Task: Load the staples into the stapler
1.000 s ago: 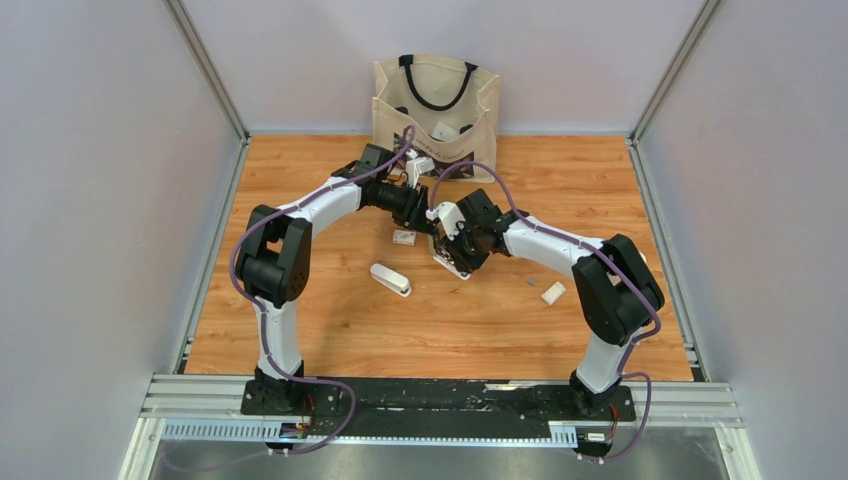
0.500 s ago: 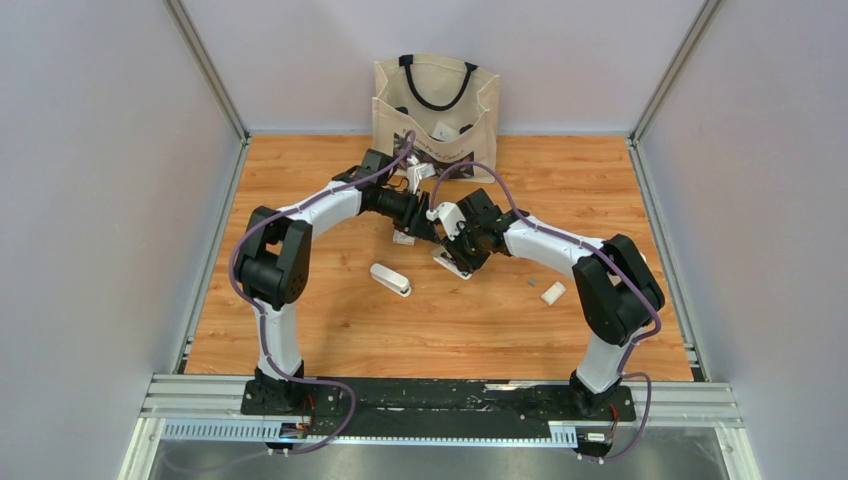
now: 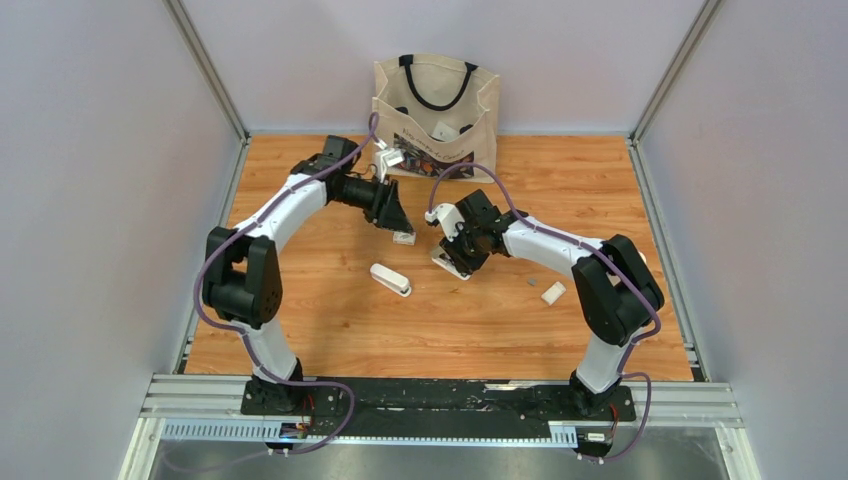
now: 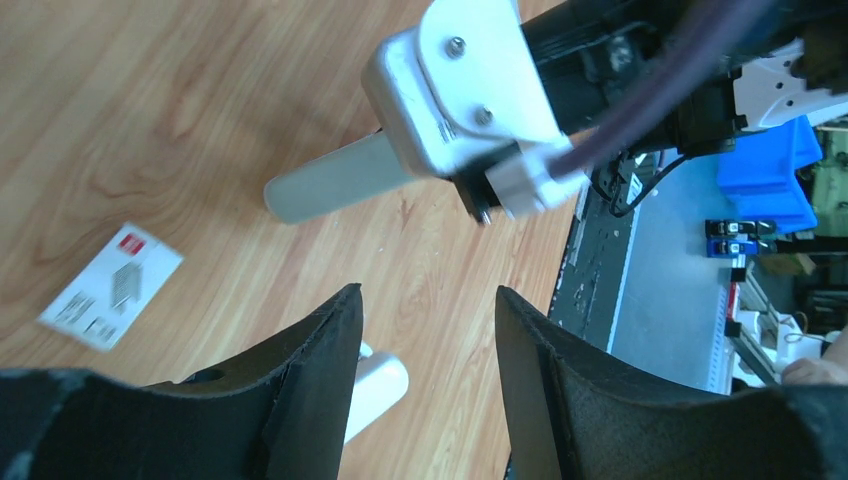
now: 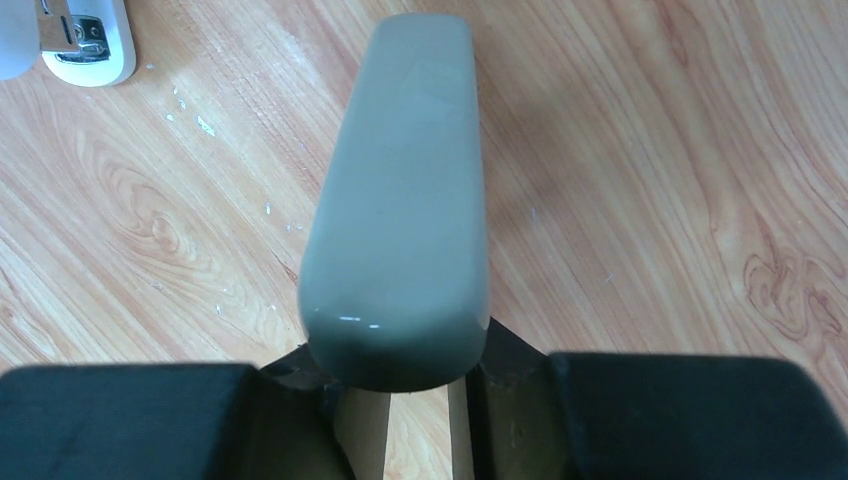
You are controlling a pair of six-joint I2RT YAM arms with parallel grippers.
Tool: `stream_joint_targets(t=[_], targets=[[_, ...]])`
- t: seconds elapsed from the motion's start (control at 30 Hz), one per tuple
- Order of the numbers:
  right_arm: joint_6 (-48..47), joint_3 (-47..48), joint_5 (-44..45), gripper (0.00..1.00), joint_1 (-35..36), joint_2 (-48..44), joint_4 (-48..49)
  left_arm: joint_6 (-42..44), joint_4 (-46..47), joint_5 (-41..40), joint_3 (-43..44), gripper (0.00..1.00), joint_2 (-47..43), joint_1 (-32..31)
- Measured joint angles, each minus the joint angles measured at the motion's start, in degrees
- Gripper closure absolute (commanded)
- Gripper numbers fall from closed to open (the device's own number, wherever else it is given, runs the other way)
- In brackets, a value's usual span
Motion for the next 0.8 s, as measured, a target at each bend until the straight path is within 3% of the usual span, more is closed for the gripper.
stream_joint_targets(t=[0.3, 0.8], targets=[[-0.02, 0.00, 0.61, 0.70, 0.00, -0.26, -1.16, 6.56, -7.87, 0.81, -2.58, 0.40, -8.28, 9.70], [-0.17, -1.01, 1.53, 0.65, 0.04, -5.66, -3.52, 11.76, -15.02, -0.59, -8.20, 0.39, -16.17, 13.73]])
